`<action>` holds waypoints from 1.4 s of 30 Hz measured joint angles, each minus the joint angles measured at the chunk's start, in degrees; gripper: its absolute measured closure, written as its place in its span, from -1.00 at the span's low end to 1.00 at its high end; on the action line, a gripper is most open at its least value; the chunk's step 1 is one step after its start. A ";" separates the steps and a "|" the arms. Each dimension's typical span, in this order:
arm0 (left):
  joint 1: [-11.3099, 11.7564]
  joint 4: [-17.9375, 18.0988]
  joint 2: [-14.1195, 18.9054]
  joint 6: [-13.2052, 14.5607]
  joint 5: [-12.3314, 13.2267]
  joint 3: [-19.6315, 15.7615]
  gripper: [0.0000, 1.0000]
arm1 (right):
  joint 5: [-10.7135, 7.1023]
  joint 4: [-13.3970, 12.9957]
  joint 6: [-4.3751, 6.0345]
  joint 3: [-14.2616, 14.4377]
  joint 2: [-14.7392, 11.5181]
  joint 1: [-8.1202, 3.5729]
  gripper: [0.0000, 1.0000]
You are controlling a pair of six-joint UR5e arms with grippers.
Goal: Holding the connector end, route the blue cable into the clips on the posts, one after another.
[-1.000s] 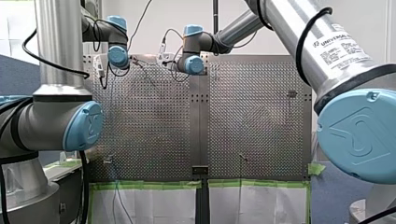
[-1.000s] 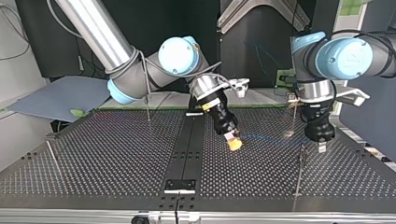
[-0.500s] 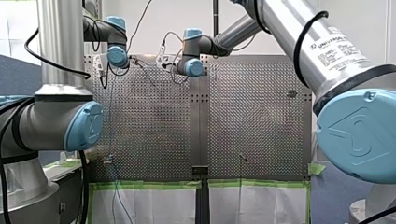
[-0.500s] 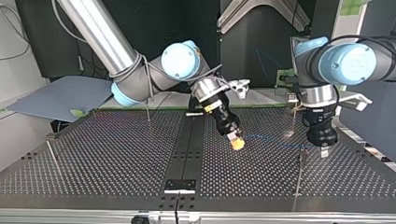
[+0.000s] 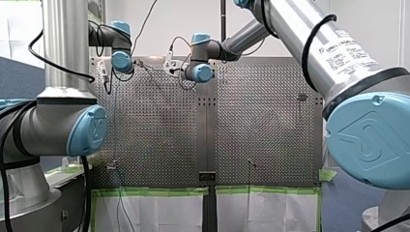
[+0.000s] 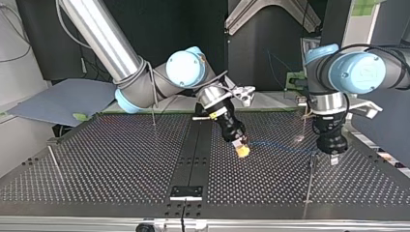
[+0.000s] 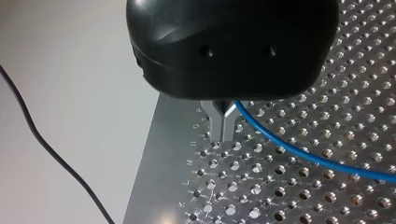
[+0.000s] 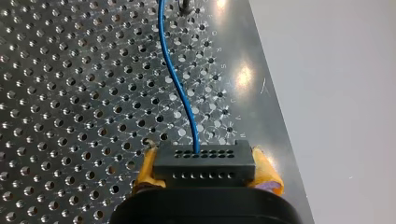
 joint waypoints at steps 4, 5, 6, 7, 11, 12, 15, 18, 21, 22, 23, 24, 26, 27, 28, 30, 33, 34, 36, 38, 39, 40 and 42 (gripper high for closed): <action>0.30 0.16 -0.13 -0.06 0.20 0.56 1.00 | -0.55 0.02 -0.13 -0.95 0.45 0.19 1.00; 0.40 0.18 -0.15 -0.09 0.23 0.67 1.00 | -0.62 0.03 -0.16 -1.21 0.52 0.27 1.00; 0.48 0.18 -0.14 -0.12 0.25 0.74 1.00 | -0.66 0.03 -0.18 -1.47 0.58 0.35 1.00; 0.56 0.21 -0.13 -0.16 0.32 0.78 1.00 | -0.70 0.03 -0.21 -1.79 0.63 0.43 1.00; 0.95 0.45 -0.18 -0.41 1.09 0.85 1.00 | -0.75 0.02 -0.23 -2.58 0.78 0.54 1.00; 1.05 0.55 -0.20 -0.49 1.27 0.85 1.00 | -0.76 0.02 -0.22 -2.74 0.83 0.52 1.00; 1.43 0.79 -0.31 -0.86 1.89 0.86 1.00 | -0.76 0.06 -0.17 -3.20 1.13 0.41 1.00; 1.72 0.92 -0.35 -1.28 2.50 0.87 1.00 | -0.76 0.13 -0.14 -3.58 1.66 0.37 1.00; 2.02 1.03 -0.37 -1.63 2.89 0.87 1.00 | -0.76 0.13 -0.11 -3.74 2.12 0.30 1.00; 2.12 1.09 -0.39 -1.75 3.02 0.87 1.00 | -0.77 0.12 -0.09 -3.83 2.28 0.26 1.00; 2.26 1.19 -0.43 -1.95 3.20 0.87 1.00 | -0.77 0.12 -0.07 -3.92 2.39 0.22 1.00; 2.34 1.29 -0.52 -2.13 3.35 0.90 1.00 | -0.77 0.11 -0.05 -4.03 2.50 0.18 1.00; 2.48 1.40 -0.96 -2.50 3.73 1.22 1.00 | -0.77 0.12 -0.01 -4.39 2.68 0.13 1.00; 2.49 1.35 -1.25 -2.58 3.88 1.42 1.00 | -0.77 0.13 0.01 -4.57 2.73 0.11 1.00; 2.49 1.26 -1.56 -2.61 4.02 1.64 1.00 | -0.79 0.15 0.04 -4.82 2.79 0.12 1.00; 2.55 1.12 -2.11 -2.66 4.23 2.04 1.00 | -0.82 0.17 0.07 -5.22 2.87 0.11 1.00; 2.73 1.17 -2.45 -2.80 4.37 2.44 1.00 | -0.80 0.20 0.09 -5.87 2.96 0.06 1.00; 2.79 1.22 -2.49 -2.88 4.41 2.56 1.00 | -0.80 0.22 0.09 -6.09 2.99 0.05 1.00; 2.90 1.39 -2.54 -3.22 4.51 2.96 1.00 | -0.81 0.25 0.10 -6.42 3.04 0.05 1.00; 3.04 1.51 -2.55 -3.52 4.67 3.32 1.00 | -0.84 0.28 0.10 -6.86 3.09 0.02 1.00; 3.12 1.54 -2.58 -3.61 4.76 3.44 1.00 | -0.84 0.31 0.10 -7.03 3.11 -0.02 1.00; 3.21 1.56 -2.62 -3.70 4.89 3.53 1.00 | -0.85 0.38 0.10 -7.22 3.15 -0.09 1.00; 3.36 1.59 -2.83 -3.92 5.28 3.69 1.00 | -0.83 0.50 0.10 -7.45 3.19 -0.24 1.00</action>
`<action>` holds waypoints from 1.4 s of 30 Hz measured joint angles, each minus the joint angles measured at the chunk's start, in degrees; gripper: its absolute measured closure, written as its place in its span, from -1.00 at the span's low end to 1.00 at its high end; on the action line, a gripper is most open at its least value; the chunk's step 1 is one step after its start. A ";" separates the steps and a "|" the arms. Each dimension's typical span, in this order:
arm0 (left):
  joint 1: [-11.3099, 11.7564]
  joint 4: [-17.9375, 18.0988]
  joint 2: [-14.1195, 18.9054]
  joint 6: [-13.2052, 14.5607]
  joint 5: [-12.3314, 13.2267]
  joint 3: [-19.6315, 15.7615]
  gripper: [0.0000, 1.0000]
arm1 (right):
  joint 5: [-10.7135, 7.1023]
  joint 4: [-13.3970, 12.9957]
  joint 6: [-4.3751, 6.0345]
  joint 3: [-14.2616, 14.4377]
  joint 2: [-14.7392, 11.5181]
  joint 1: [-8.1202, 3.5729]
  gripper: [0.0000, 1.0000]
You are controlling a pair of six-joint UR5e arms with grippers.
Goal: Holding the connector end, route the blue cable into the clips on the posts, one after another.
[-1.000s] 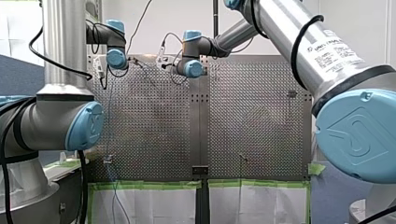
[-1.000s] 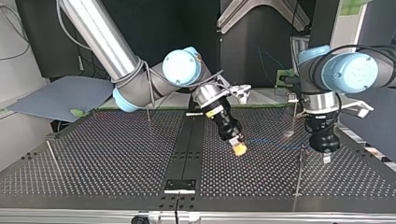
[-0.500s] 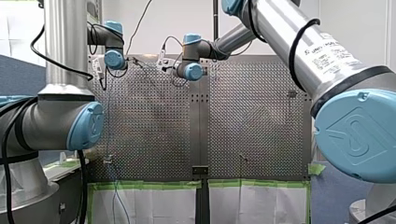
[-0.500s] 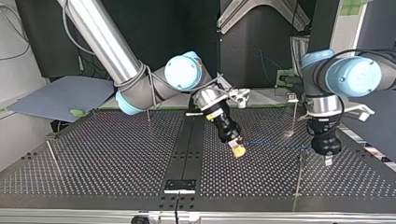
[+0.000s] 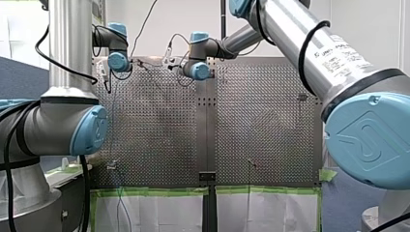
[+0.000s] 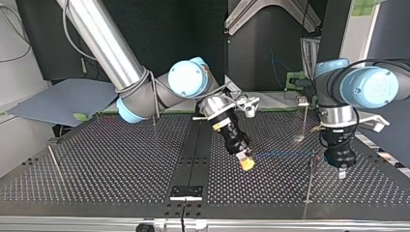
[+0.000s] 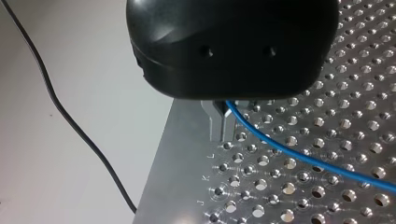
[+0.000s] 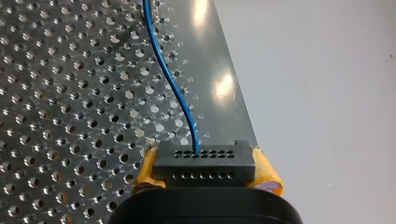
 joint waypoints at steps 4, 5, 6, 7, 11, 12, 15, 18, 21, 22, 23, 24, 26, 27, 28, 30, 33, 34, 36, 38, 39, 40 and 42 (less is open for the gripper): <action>0.24 0.02 -0.88 -0.28 0.81 0.20 1.00 | 0.13 0.14 0.00 -0.23 0.10 -0.55 1.00; 0.33 0.05 -1.14 -0.39 1.07 0.23 1.00 | 0.16 0.15 0.00 -0.25 0.12 -0.70 1.00; 0.41 0.07 -1.28 -0.52 1.24 0.24 1.00 | 0.18 0.16 0.00 -0.26 0.13 -0.85 1.00; 0.49 0.13 -1.38 -0.67 1.40 0.28 1.00 | 0.18 0.18 0.00 -0.26 0.14 -1.05 1.00; 1.02 0.48 -1.59 -1.87 2.09 0.86 1.00 | 0.21 0.18 0.00 -0.28 0.22 -1.70 1.00; 1.14 0.58 -1.66 -2.21 2.27 1.08 1.00 | 0.21 0.15 0.00 -0.30 0.26 -1.85 1.00; 1.39 0.54 -2.32 -3.16 3.09 2.12 1.00 | 0.17 0.12 -0.04 -0.38 0.39 -2.37 1.00; 1.49 0.13 -3.37 -3.39 3.69 3.22 1.00 | 0.04 0.11 -0.09 -0.41 0.47 -2.85 1.00; 1.66 0.32 -3.88 -3.59 3.89 3.68 1.00 | -0.26 0.11 -0.14 -0.63 0.49 -3.18 1.00; 1.73 0.41 -3.96 -3.69 3.93 3.75 1.00 | -0.34 0.10 -0.15 -0.75 0.51 -3.30 1.00; 1.86 0.55 -4.06 -3.84 3.98 3.80 1.00 | -0.37 0.09 -0.16 -0.84 0.54 -3.39 1.00; 1.96 0.67 -4.13 -3.96 4.03 3.82 1.00 | -0.41 0.06 -0.16 -0.93 0.56 -3.47 1.00; 2.23 0.97 -4.29 -4.25 4.35 3.84 1.00 | -0.55 0.00 -0.17 -1.21 0.62 -3.73 1.00; 2.34 1.12 -4.42 -4.41 4.59 3.86 1.00 | -0.64 -0.03 -0.17 -1.33 0.66 -3.86 1.00; 2.43 1.29 -4.57 -4.58 4.90 3.91 1.00 | -0.79 -0.04 -0.16 -1.51 0.74 -4.04 1.00; 2.56 1.54 -5.17 -4.96 5.62 4.20 1.00 | -0.98 0.00 -0.13 -1.84 0.89 -4.33 1.00; 2.65 1.67 -6.13 -5.28 6.18 4.80 1.00 | -1.22 0.09 -0.06 -2.42 1.06 -4.77 1.00; 2.67 1.71 -6.39 -5.38 6.26 4.99 1.00 | -1.27 0.13 -0.04 -2.65 1.08 -4.93 1.00; 2.73 1.87 -6.76 -5.72 6.39 5.31 1.00 | -1.37 0.17 -0.02 -2.97 1.14 -5.16 1.00; 2.81 2.12 -6.95 -6.06 6.44 5.46 1.00 | -1.50 0.17 0.00 -3.23 1.22 -5.45 1.00; 2.85 2.23 -7.00 -6.16 6.44 5.50 1.00 | -1.55 0.17 0.02 -3.30 1.26 -5.57 1.00; 2.90 2.31 -7.03 -6.25 6.44 5.52 1.00 | -1.62 0.15 0.11 -3.36 1.35 -5.75 1.00; 3.01 2.45 -7.07 -6.36 6.47 5.55 1.00 | -1.76 0.12 0.35 -3.41 1.56 -6.03 1.00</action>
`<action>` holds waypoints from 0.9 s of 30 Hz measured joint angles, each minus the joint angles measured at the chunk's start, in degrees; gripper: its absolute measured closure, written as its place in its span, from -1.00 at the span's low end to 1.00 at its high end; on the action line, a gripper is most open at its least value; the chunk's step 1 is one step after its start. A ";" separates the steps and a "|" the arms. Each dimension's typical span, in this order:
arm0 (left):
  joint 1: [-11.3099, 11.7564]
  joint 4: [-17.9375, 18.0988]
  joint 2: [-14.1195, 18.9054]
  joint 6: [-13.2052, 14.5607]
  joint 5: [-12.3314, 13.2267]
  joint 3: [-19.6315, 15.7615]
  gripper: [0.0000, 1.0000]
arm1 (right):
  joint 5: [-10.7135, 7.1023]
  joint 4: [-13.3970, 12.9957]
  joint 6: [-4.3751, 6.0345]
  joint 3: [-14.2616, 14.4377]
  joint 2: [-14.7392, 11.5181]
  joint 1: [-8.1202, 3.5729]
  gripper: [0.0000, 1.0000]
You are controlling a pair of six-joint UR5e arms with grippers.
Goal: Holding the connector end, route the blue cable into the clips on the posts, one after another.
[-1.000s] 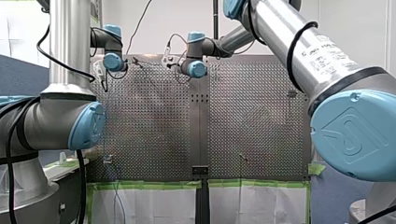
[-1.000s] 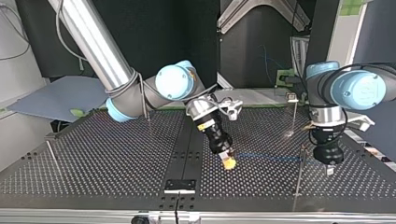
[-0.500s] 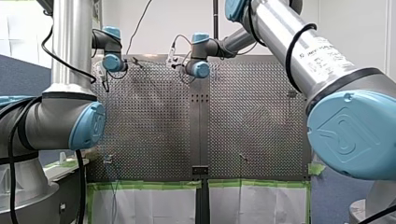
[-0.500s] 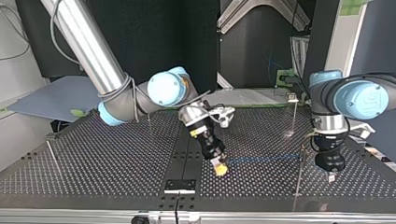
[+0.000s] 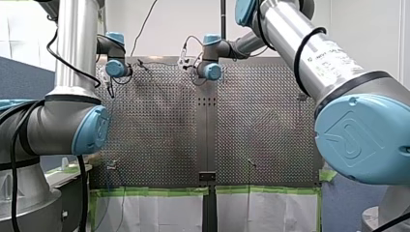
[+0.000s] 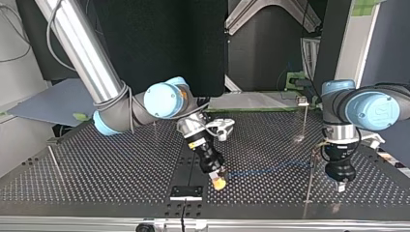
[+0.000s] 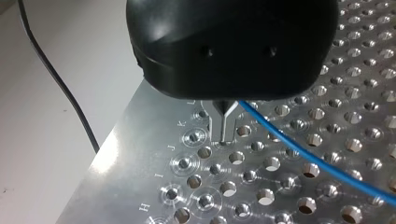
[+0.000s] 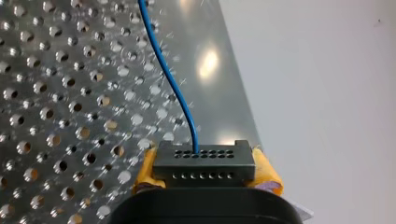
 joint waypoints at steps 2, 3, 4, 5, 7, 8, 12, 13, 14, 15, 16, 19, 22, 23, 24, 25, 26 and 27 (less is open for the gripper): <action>0.08 0.04 0.01 -0.05 0.02 0.01 1.00 | -0.15 0.02 0.20 -0.01 0.30 -0.25 1.00; 0.10 0.03 0.02 -0.05 0.03 0.01 1.00 | -0.19 0.04 0.25 -0.02 0.39 -0.33 1.00; 0.10 0.02 0.02 -0.06 0.02 0.01 1.00 | -0.22 0.05 0.29 -0.04 0.48 -0.41 1.00; 0.11 0.00 0.02 -0.07 0.01 0.03 1.00 | -0.24 0.07 0.31 -0.05 0.53 -0.45 1.00; 0.13 -0.02 0.02 -0.07 0.01 0.02 1.00 | -0.29 0.11 0.33 -0.15 0.59 -0.51 1.00; 0.12 -0.05 0.02 -0.10 0.02 0.03 1.00 | -0.32 0.13 0.34 -0.18 0.60 -0.52 1.00; -0.08 -0.15 0.02 -0.36 0.12 0.02 1.00 | -0.48 0.39 0.34 -0.26 0.65 -0.53 1.00; -0.13 -0.17 0.02 -0.43 0.13 0.02 1.00 | -0.50 0.50 0.31 -0.28 0.65 -0.53 1.00; -0.17 -0.20 0.02 -0.57 0.10 0.03 0.76 | -0.51 0.56 0.28 -0.27 0.65 -0.54 1.00; -0.17 -0.24 0.03 -0.73 0.08 0.02 0.76 | -0.54 0.61 0.25 -0.27 0.65 -0.54 1.00; -0.13 -0.27 0.03 -0.96 0.02 0.02 0.63 | -0.56 0.65 0.23 -0.28 0.65 -0.53 1.00; 0.06 -0.24 0.14 -2.19 -0.21 0.01 0.39 | -0.61 0.77 0.09 -0.28 0.64 -0.49 1.00; 0.12 -0.26 0.16 -2.93 -0.65 0.00 -0.29 | -0.62 0.91 -0.13 -0.25 0.64 -0.37 1.00; 0.09 -0.40 0.18 -3.06 -0.73 0.00 -0.55 | -0.61 0.93 -0.19 -0.26 0.64 -0.35 1.00; 0.04 -0.58 0.23 -3.12 -0.78 0.01 -0.55 | -0.62 0.94 -0.24 -0.27 0.64 -0.33 1.00; 0.00 -0.81 0.30 -3.19 -0.89 0.02 -0.87 | -0.64 0.96 -0.28 -0.33 0.63 -0.32 1.00; -0.06 -1.21 0.41 -3.29 -1.13 0.02 -1.00 | -0.66 0.98 -0.30 -0.36 0.63 -0.33 1.00; -0.10 -1.55 0.48 -3.37 -1.39 0.01 -1.00 | -0.70 1.02 -0.31 -0.40 0.63 -0.33 1.00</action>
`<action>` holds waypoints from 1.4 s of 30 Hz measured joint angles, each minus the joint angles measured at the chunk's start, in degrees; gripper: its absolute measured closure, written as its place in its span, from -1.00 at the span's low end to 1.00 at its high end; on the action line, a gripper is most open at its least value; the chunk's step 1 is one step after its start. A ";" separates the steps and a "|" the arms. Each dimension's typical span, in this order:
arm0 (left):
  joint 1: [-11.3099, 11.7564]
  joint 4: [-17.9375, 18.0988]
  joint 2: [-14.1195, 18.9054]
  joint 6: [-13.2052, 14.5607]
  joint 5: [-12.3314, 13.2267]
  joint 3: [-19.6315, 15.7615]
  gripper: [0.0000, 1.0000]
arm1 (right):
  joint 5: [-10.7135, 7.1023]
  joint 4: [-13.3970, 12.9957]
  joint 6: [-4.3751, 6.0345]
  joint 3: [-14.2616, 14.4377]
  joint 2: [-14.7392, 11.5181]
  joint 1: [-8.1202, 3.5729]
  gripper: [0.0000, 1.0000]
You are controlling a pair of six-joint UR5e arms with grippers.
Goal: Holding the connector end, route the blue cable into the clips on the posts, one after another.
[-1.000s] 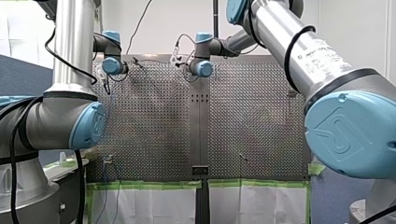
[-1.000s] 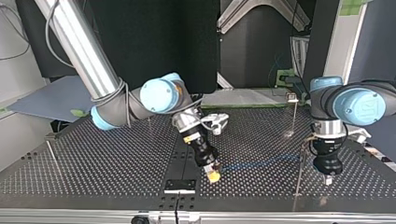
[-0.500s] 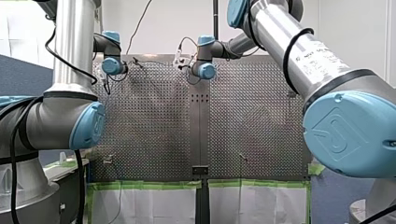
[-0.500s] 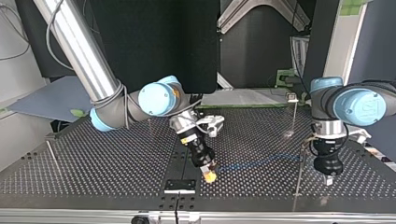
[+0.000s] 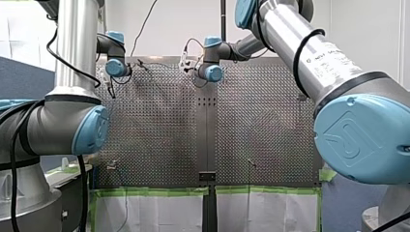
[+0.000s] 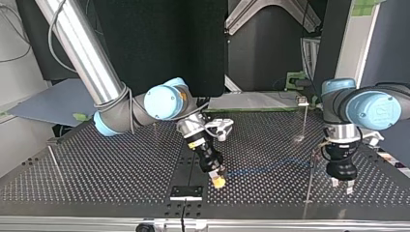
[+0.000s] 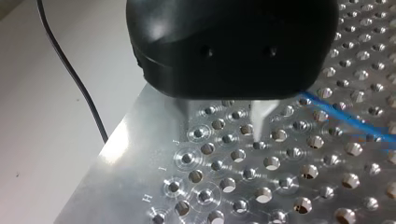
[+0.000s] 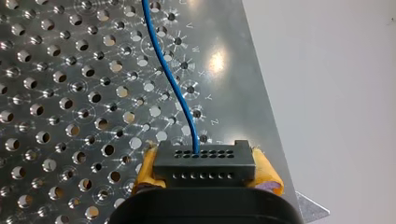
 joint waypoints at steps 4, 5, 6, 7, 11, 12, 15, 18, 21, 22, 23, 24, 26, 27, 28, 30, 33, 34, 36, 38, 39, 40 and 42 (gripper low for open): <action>-0.13 -1.70 0.40 -0.45 -1.04 0.01 -1.00 | -0.09 0.35 -0.03 -0.05 0.00 0.02 1.00; -0.19 -2.26 0.62 -0.55 -1.30 0.01 -1.00 | -0.10 0.42 -0.02 -0.05 0.00 0.04 1.00; -0.23 -2.70 0.83 -0.63 -1.55 0.01 -1.00 | -0.10 0.47 -0.01 -0.05 0.00 0.03 1.00; -0.26 -3.16 1.07 -0.71 -1.84 0.01 -1.00 | -0.10 0.53 0.01 -0.06 0.00 0.00 1.00; -0.54 -5.12 1.93 -1.14 -2.98 0.02 -1.00 | -0.12 0.79 0.15 -0.06 -0.01 -0.06 1.00; -0.62 -5.59 2.01 -1.26 -3.03 0.01 -1.00 | -0.12 0.87 0.19 -0.06 -0.01 -0.06 1.00; -0.91 -7.25 2.14 -1.27 -3.26 0.01 -1.00 | -0.12 1.07 0.27 -0.06 -0.01 0.01 1.00; -1.30 -8.89 2.19 -0.90 -4.26 0.00 -1.00 | -0.11 1.15 0.30 -0.07 -0.01 0.13 1.00; -1.80 -10.66 2.29 -0.41 -5.85 -0.01 -1.00 | -0.11 1.21 0.32 -0.06 -0.02 0.17 1.00; -1.96 -11.15 2.36 -0.34 -6.34 -0.01 -1.00 | -0.11 1.33 0.35 -0.07 -0.04 0.19 1.00; -2.19 -11.82 2.48 -0.26 -7.00 -0.02 -1.00 | -0.11 1.45 0.36 -0.07 -0.06 0.21 1.00; -2.35 -12.34 2.58 -0.24 -7.39 -0.02 -1.00 | -0.11 1.57 0.37 -0.07 -0.07 0.23 1.00; -2.61 -13.47 2.75 -0.23 -7.98 -0.02 -1.00 | -0.07 1.81 0.38 -0.05 -0.05 0.29 1.00; -2.67 -14.01 2.79 -0.23 -8.12 -0.02 -1.00 | -0.06 1.89 0.39 -0.05 -0.06 0.34 1.00; -2.72 -14.50 2.82 -0.23 -8.21 -0.03 -1.00 | -0.05 1.99 0.39 -0.05 -0.05 0.39 1.00; -2.94 -15.61 3.00 -0.39 -8.27 -0.29 -1.00 | -0.04 2.11 0.35 -0.05 -0.05 0.48 1.00; -3.34 -17.32 4.07 -1.40 -8.25 -1.45 -1.00 | -0.02 2.20 0.21 -0.06 -0.07 0.61 1.00; -3.45 -17.88 4.52 -1.71 -8.22 -1.91 -1.00 | -0.02 2.22 0.18 -0.06 -0.07 0.67 1.00; -3.74 -19.16 5.73 -2.21 -8.00 -3.13 -1.00 | -0.02 2.23 0.20 -0.06 -0.07 0.75 1.00; -4.06 -20.42 6.88 -2.44 -7.54 -4.35 -1.00 | -0.03 2.26 0.27 -0.07 -0.07 0.82 1.00; -4.21 -20.95 7.29 -2.49 -7.36 -4.87 -1.00 | -0.03 2.29 0.27 -0.07 -0.07 0.85 1.00; -4.37 -21.51 7.71 -2.55 -7.22 -5.37 -1.00 | -0.03 2.37 0.23 -0.08 -0.08 0.87 1.00; -4.76 -22.72 8.80 -2.83 -6.99 -6.39 -1.00 | -0.02 2.56 0.15 -0.08 -0.08 0.91 1.00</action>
